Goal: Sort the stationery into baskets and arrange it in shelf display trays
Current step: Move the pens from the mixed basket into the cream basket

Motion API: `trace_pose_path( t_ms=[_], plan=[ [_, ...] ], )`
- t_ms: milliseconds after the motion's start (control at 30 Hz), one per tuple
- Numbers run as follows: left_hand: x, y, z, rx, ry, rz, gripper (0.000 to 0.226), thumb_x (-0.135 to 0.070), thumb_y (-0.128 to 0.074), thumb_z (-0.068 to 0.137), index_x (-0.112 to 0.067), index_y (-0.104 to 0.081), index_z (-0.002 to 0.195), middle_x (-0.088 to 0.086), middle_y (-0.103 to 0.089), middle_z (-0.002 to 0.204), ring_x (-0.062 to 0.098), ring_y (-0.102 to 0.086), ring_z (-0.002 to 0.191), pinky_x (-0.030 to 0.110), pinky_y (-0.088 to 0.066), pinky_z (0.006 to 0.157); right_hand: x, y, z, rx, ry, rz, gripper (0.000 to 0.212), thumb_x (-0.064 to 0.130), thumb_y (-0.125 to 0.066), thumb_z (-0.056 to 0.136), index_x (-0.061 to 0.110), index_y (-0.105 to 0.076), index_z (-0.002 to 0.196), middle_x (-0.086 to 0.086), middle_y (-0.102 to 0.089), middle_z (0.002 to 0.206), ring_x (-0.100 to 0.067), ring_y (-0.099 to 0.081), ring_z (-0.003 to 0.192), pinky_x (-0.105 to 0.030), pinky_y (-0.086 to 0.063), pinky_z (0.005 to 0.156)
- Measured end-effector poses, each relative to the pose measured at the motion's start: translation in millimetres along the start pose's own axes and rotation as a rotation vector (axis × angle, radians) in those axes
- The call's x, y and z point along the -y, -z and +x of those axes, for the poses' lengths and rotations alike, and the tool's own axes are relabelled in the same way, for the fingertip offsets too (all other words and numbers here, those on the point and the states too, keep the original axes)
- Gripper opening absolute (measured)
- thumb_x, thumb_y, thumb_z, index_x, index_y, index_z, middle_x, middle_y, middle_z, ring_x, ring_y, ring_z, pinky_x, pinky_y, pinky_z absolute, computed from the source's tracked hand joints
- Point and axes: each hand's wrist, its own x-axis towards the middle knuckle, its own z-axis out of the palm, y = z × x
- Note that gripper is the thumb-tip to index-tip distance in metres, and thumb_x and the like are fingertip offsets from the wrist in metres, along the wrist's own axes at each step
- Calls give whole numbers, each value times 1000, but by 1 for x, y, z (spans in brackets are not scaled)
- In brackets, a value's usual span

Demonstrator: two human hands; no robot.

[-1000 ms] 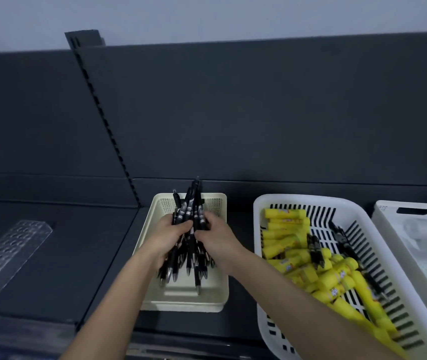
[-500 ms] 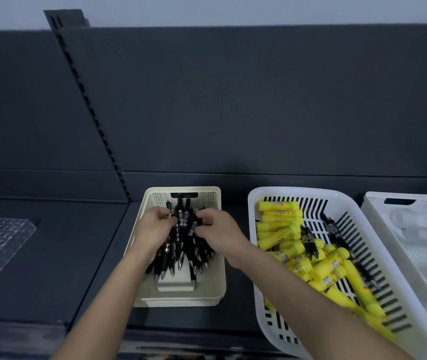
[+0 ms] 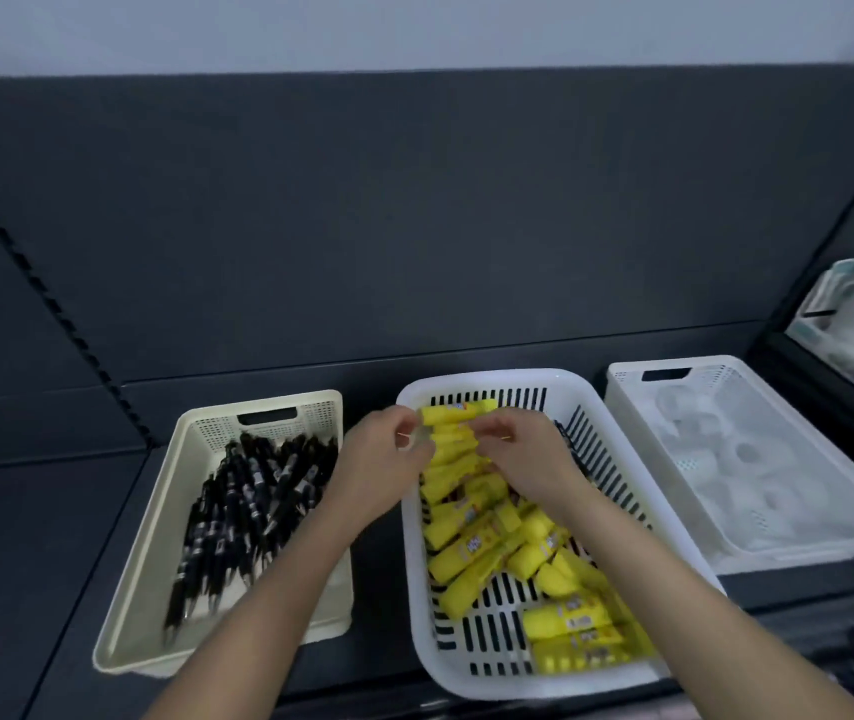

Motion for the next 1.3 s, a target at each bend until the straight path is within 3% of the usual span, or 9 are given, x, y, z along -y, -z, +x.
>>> trace_pose_path(
  t_ms=[100,300,400,500,700,767,933,1167,1300],
  plan=[
    [-14,-29,11,108,-15,8,27,-25,-64,87,-18,-63,113,-7,-64,98,4,-57,83,3,-37,61,-17,23,4,-79,-49,-48,24,2,-52,88,10,-71,100,-5,-70,101,-14,-61,88,-32,-51,85],
    [-44,-77,30,334,-18,253,26,-33,-59,90,-11,-62,105,3,-63,91,18,-60,81,30,-49,66,-40,53,5,-115,-158,-208,35,-1,-39,92,2,-65,116,-11,-63,123,-25,-56,115,-31,-44,97],
    [-54,-94,35,366,-40,372,26,-32,-59,89,-14,-53,72,0,-51,64,14,-50,57,29,-35,47,-42,56,9,-42,-210,-236,28,-4,-38,90,-8,-63,102,-19,-66,102,-32,-61,94,-33,-49,72],
    [-58,-102,40,404,-41,470,25,-31,-62,84,-17,-49,68,-2,-49,63,15,-50,58,27,-34,46,-45,57,12,19,-228,-245,20,-3,-37,90,-1,-57,86,-12,-57,85,-25,-53,78,-27,-33,50],
    [-68,-101,48,550,118,349,21,-23,-67,75,-21,-49,63,-4,-49,62,11,-48,56,24,-35,47,-54,52,10,114,-205,-329,27,-2,-38,90,11,-50,70,-4,-54,78,-26,-53,85,-32,-43,69],
    [-71,-99,46,579,148,361,20,-18,-62,79,-19,-48,65,-2,-49,65,11,-47,57,23,-35,47,-56,52,13,117,-208,-374,22,-2,-39,91,4,-60,85,-11,-60,91,-30,-57,94,-35,-46,79],
    [-66,-87,45,496,173,272,31,-4,-43,86,-17,-30,61,0,-33,59,14,-31,51,26,-22,46,-61,46,25,153,-246,-558,35,0,-44,90,14,-35,59,1,-39,63,-8,-37,55,-19,-27,45],
    [-37,-62,33,232,263,-50,23,2,-37,89,-15,-34,73,9,-39,69,22,-39,68,35,-27,61,-54,35,38,255,-288,-732,18,3,-47,89,7,-49,72,-7,-55,81,-20,-53,74,-29,-45,66],
    [-24,-64,24,184,287,-72,21,-3,-40,94,-15,-37,77,11,-44,75,23,-41,67,33,-31,58,-58,37,46,298,-319,-680,25,7,-47,88,11,-43,63,-2,-45,65,-12,-43,56,-23,-36,49]
  ],
)
